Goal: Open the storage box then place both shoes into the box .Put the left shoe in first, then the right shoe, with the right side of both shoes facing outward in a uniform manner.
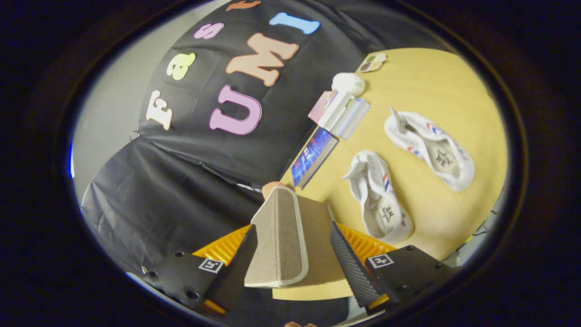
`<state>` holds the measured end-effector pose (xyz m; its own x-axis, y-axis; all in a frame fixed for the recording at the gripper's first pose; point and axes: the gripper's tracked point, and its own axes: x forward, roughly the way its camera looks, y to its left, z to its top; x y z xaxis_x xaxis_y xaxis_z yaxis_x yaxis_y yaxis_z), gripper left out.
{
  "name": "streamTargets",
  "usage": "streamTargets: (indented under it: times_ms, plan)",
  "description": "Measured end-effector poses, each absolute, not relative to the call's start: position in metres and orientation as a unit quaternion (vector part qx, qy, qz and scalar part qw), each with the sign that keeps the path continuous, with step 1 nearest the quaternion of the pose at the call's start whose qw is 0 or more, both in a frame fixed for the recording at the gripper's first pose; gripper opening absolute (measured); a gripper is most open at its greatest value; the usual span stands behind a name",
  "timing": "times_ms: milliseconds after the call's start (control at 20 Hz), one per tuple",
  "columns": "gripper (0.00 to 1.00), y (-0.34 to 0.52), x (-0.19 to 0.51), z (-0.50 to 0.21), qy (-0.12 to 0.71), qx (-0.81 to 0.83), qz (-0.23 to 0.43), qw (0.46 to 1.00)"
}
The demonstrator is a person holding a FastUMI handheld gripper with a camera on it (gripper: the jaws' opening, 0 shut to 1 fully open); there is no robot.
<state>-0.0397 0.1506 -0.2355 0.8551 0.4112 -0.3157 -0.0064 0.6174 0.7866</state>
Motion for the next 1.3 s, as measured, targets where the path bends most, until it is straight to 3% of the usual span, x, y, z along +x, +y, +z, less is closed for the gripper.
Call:
streamTargets:
  times_ms: [700, 800, 1300]
  plan:
    - [0.96, 0.217, -0.056, -0.296, 0.309, 0.601, 0.152, 0.721]
    - [0.74, 0.218, -0.054, -0.295, 0.306, 0.618, 0.149, 0.708]
    - [0.43, 0.225, -0.049, -0.294, 0.323, 0.638, 0.172, 0.678]
